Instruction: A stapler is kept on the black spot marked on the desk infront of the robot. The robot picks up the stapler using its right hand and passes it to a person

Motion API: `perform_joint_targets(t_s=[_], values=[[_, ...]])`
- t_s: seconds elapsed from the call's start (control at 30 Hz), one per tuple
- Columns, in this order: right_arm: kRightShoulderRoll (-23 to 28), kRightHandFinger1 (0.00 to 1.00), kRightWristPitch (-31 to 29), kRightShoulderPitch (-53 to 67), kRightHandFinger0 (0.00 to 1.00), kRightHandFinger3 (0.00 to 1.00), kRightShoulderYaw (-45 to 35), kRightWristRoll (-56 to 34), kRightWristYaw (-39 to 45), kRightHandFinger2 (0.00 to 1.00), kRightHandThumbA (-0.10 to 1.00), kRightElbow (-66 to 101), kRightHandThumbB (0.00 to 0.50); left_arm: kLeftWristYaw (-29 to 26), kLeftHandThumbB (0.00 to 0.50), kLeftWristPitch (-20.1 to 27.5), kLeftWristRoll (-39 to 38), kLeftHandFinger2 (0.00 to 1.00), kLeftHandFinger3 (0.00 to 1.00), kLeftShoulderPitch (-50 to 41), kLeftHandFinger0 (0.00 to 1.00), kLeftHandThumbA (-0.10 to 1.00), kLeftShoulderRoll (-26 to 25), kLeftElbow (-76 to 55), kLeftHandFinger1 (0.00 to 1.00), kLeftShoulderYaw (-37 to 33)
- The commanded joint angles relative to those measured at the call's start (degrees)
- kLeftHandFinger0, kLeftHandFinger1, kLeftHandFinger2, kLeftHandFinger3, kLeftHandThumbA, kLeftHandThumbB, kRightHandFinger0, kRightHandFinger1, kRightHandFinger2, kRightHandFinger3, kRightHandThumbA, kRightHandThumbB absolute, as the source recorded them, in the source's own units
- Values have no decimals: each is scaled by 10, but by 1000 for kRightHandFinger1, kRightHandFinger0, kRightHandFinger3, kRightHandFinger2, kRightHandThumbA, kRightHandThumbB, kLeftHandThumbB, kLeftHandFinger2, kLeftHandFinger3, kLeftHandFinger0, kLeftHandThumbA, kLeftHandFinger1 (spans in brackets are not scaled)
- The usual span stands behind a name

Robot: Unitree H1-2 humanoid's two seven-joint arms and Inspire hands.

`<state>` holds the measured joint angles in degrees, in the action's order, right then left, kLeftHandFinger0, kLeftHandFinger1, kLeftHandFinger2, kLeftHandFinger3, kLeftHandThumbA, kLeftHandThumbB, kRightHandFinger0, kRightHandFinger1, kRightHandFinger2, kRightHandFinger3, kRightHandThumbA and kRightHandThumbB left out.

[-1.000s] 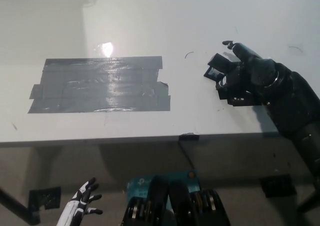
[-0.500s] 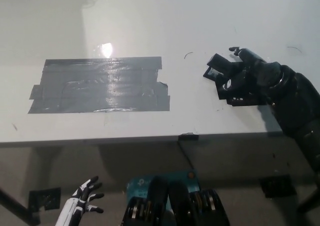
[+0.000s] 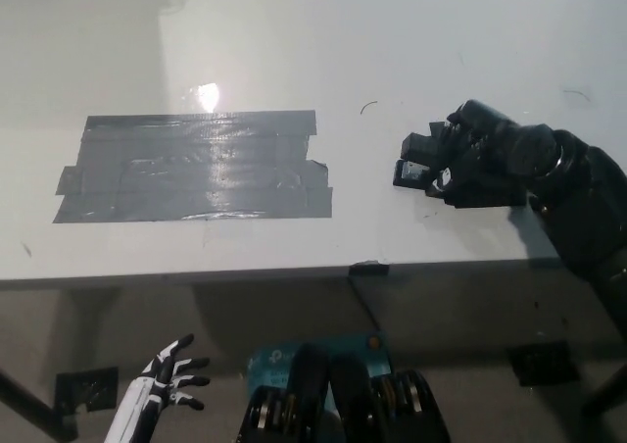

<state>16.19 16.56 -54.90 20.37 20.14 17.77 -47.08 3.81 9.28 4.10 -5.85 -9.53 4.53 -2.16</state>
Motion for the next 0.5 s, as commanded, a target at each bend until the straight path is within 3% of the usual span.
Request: perform_joint_targets(t_s=[0.0, 0.17, 0.23, 0.33, 0.47], values=[[0, 352, -39, -10, 65, 116, -26, -24, -11, 597, 1000, 15, 0, 3, 456, 25, -4, 684, 887, 7, 497, 1000, -5, -4, 627, 4], [1, 403, -39, -11, 72, 297, -56, -45, -4, 656, 1000, 3, 0, 6, 441, 40, -9, 570, 908, 15, 451, 1000, -7, 10, 525, 5], [-2, 421, -33, -11, 75, 363, -76, -62, 1, 674, 1000, -3, 0, 7, 458, 41, -13, 543, 906, 15, 433, 1000, -7, 12, 501, 6], [-5, 417, -16, -11, 67, 393, -105, -88, 10, 670, 998, -5, 1, 7, 455, 38, -16, 512, 900, 15, 416, 1000, -6, 11, 475, 7], [-3, 261, -8, -18, 2, 350, -153, -134, 46, 523, 984, -19, 0, 10, 450, 40, -21, 482, 896, 16, 410, 1000, -6, 13, 452, 6]])
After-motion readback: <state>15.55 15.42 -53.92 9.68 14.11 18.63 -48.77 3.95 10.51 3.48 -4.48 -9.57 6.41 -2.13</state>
